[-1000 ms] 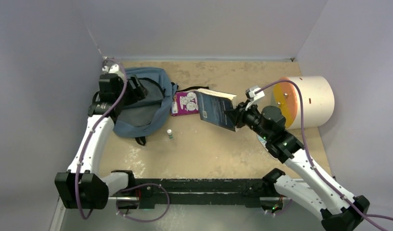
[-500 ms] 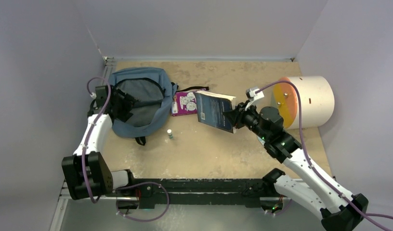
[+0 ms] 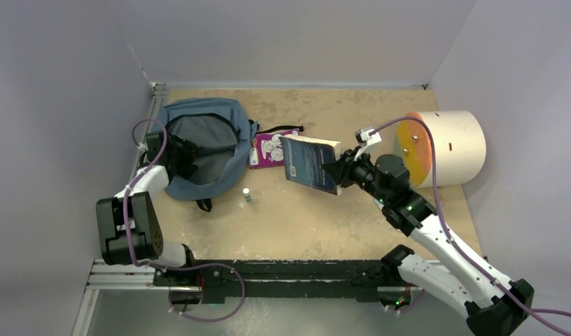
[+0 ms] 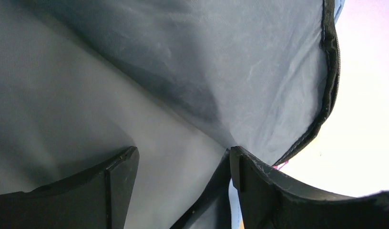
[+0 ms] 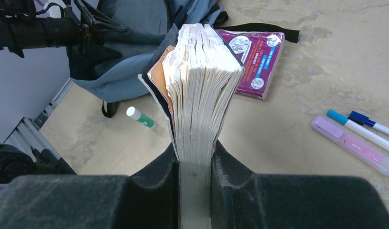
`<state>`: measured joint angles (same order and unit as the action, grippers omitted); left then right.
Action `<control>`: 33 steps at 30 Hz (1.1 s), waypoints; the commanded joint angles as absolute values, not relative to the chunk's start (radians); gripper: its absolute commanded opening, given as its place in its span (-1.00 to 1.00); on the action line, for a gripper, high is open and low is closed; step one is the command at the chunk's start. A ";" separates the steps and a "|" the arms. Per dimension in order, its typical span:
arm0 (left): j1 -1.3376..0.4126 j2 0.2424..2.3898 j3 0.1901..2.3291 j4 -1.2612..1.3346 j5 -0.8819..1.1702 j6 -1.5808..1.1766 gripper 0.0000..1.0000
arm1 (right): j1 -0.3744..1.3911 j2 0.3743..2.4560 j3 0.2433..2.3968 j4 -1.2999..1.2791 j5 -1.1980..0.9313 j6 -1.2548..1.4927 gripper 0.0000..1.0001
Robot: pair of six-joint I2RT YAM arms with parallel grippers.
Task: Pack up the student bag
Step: Place the book in the student bag.
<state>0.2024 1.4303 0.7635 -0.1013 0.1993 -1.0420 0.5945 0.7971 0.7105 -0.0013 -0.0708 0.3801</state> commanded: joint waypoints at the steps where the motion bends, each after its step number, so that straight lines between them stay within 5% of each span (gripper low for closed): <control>1: 0.225 1.458 0.734 0.096 0.224 -1.074 0.36 | 0.594 0.770 0.723 0.163 -0.091 0.403 -1.00; 14: 0.250 1.575 0.792 0.259 0.265 -1.086 0.16 | 0.594 0.776 0.715 0.168 -0.103 0.416 -1.00; 26: 0.252 1.556 0.806 0.267 0.270 -1.061 -1.00 | 0.595 0.768 0.716 0.170 -0.083 0.426 -1.00; 33: 0.252 1.457 0.837 0.191 0.261 -1.046 -1.00 | 0.594 0.772 0.745 0.196 -0.062 0.439 -1.00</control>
<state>0.2420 1.5448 0.7704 0.1818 0.2619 -1.0664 0.5945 0.7975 0.6952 0.0055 -0.0704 0.4042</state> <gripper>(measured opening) 0.006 0.225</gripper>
